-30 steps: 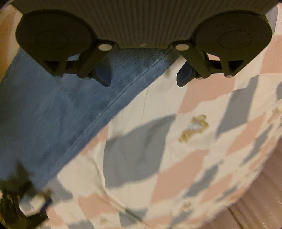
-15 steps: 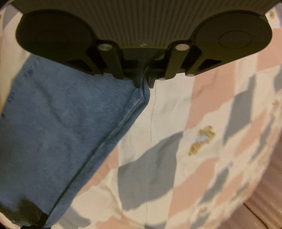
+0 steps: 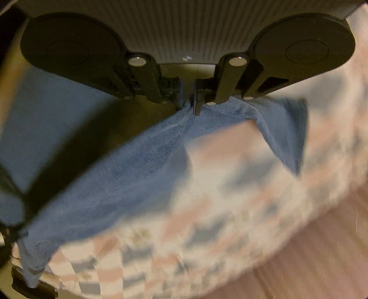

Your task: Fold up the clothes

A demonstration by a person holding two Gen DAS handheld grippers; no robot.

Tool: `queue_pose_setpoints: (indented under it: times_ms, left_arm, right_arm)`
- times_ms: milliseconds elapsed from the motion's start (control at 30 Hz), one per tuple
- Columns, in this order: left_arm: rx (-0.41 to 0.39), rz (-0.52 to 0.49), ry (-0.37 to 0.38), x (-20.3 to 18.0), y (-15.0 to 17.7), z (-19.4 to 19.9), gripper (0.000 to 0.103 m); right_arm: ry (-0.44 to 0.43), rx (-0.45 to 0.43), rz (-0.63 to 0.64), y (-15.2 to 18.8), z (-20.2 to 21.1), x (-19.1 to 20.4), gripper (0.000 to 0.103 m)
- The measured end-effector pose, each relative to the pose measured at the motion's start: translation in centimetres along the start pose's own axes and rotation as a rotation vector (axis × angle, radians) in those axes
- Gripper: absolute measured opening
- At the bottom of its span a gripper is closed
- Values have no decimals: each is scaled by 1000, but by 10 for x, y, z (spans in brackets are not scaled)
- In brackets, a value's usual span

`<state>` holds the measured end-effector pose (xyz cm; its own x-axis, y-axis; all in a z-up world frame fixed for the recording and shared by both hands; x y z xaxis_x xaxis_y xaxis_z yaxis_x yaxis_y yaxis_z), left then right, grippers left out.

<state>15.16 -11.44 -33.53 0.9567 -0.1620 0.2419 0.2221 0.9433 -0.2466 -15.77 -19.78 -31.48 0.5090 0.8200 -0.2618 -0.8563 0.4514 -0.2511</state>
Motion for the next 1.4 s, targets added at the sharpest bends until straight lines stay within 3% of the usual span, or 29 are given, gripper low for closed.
queue_pose_setpoints:
  times_ms: [33,100,167,367,433,667,767,833,1000,1133,1233,1300,1367,1400]
  left_arm:
    - [46,40,23,-18,28,-1,9]
    - [138,127,64,-42,69,-4,9]
    - [163,186,78,-52,83,0,10]
    - [141,284,53,-57,85,21,30]
    - [125,356,53,-49,80,23,47]
    - [163,672,150,-39,76,5,52]
    - [183,730,160,-45,79,0,53]
    - [202,745,156,-50,81,-2,54]
    - [186,784,142,-54,79,0,54]
    - [154,828,140,-53,75,3,56]
    - [165,842,143,-58,77,-1,58]
    - [173,848,147,-62,80,-3,58]
    - [181,852,152,-65,83,-3,58]
    - [185,854,155,-67,84,-4,58]
  right_arm:
    - [-46,44,-43,15,-1,11,20]
    - [-151,93,-191,38,2,20,48]
    - [-215,94,-374,53,7,7,53]
    - [-345,75,-1046,119,5,-84,54]
    - [-367,50,-1261,149,-2,-113,54]
    - [-368,-131,-1804,238,-38,-196,57]
    - [-405,-115,-1881,245,-62,-209,59]
    - [-448,-88,-1889,240,-74,-214,26]
    - [-323,-21,-1621,207,-58,-216,13]
    - [-227,30,-1405,182,-45,-219,13]
    - [-177,65,-1274,166,-38,-222,21]
    - [-332,65,-1493,187,-60,-224,27]
    - [-413,54,-1631,197,-69,-226,29]
    - [-436,53,-1679,200,-71,-226,17]
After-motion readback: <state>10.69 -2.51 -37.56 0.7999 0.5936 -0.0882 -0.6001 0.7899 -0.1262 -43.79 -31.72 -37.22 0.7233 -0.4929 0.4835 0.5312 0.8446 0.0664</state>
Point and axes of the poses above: each gripper's, at about its wrist camera, not at the fingertips, and z roughly against the way its jaws point, x to its left, y to its underside, the point moved 8 cm from there along -z, roughly the way its jaws point, and after that the axes turned 12 degrees about x, right-handed, at the moved point
